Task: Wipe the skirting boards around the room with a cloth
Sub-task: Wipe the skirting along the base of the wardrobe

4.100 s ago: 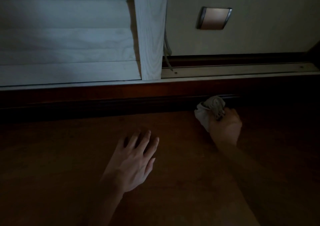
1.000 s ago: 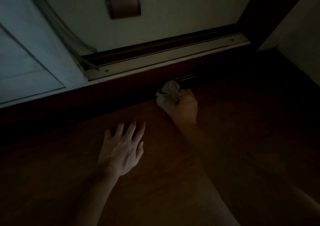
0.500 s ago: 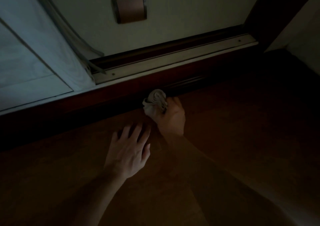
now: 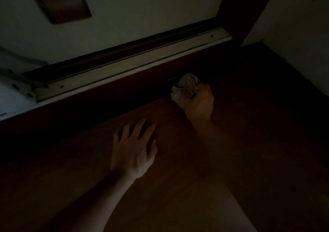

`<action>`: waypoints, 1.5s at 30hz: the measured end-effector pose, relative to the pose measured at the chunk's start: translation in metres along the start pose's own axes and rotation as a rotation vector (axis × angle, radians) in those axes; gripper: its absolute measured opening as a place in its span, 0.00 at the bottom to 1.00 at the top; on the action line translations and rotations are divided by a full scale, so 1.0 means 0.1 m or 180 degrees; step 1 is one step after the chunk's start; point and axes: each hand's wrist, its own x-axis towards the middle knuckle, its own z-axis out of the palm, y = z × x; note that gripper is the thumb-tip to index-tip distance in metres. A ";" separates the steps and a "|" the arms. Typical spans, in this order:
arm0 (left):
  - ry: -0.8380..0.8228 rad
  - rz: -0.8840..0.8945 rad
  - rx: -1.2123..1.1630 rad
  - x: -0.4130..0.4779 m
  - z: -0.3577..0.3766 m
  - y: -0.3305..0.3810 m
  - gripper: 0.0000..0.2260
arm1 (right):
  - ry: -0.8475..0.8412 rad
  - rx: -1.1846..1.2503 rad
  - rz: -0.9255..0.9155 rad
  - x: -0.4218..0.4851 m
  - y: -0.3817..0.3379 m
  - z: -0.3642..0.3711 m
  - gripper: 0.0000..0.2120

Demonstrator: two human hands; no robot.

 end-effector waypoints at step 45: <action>-0.0073 -0.0018 -0.0055 0.00 -0.05 0.03 0.26 | 0.0004 0.0139 0.0348 0.54 0.46 -0.19 0.10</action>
